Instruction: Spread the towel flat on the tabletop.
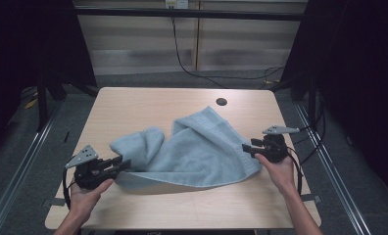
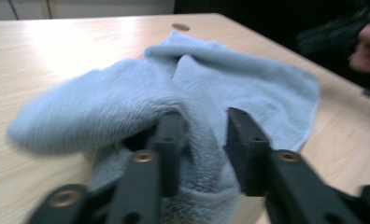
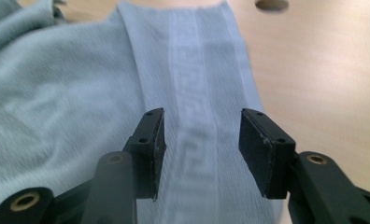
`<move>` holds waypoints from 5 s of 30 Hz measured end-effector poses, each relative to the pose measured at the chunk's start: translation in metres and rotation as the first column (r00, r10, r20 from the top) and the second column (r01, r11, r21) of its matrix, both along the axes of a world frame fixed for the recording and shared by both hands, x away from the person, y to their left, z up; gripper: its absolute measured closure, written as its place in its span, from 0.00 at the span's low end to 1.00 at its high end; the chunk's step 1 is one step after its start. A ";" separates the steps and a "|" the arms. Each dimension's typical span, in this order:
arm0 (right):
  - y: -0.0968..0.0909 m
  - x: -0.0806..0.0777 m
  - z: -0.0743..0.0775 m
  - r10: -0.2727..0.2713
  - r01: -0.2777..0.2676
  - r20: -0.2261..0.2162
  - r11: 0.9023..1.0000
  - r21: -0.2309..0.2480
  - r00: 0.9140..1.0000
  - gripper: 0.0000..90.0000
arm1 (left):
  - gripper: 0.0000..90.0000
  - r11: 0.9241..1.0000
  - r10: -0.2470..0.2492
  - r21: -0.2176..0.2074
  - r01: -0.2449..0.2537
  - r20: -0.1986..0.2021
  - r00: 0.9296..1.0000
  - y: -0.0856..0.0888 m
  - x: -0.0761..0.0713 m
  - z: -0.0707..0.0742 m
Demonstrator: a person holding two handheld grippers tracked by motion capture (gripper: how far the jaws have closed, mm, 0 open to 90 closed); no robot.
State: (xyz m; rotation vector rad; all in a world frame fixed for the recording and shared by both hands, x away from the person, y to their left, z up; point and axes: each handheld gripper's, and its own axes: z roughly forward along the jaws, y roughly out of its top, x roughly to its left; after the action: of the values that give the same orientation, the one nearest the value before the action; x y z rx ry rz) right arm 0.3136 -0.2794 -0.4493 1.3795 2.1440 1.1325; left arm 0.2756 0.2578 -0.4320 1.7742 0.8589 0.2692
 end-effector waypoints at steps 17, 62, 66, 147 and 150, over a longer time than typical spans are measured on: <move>0.086 -0.038 -0.036 0.270 -0.267 -0.070 0.962 0.054 0.960 0.50 | 0.67 0.999 -0.020 0.032 0.020 0.007 1.000 -0.007 0.038 0.006; 0.141 -0.052 -0.011 0.421 -0.422 0.036 0.906 0.025 0.907 0.58 | 0.89 0.971 -0.215 0.056 0.232 -0.217 0.952 -0.074 0.071 -0.065; 0.169 -0.053 -0.013 0.491 -0.491 0.028 0.870 0.032 0.871 0.52 | 1.00 0.977 -0.196 0.040 0.208 -0.200 0.960 -0.067 0.071 -0.059; 0.083 0.007 -0.010 0.234 -0.237 0.041 0.968 0.081 0.971 0.92 | 0.98 0.988 -0.151 -0.001 0.152 -0.126 0.980 -0.078 0.046 -0.024; 0.085 0.021 -0.030 0.218 -0.217 -0.004 0.974 0.071 0.976 0.88 | 0.90 0.985 -0.171 0.007 0.174 -0.149 0.974 -0.082 0.047 -0.031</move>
State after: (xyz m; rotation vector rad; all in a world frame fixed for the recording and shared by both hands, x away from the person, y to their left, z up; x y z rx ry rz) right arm 0.3350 -0.1947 -0.4796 1.2044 2.3290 1.2942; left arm 0.3227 0.1758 -0.4634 1.8927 0.8017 0.0326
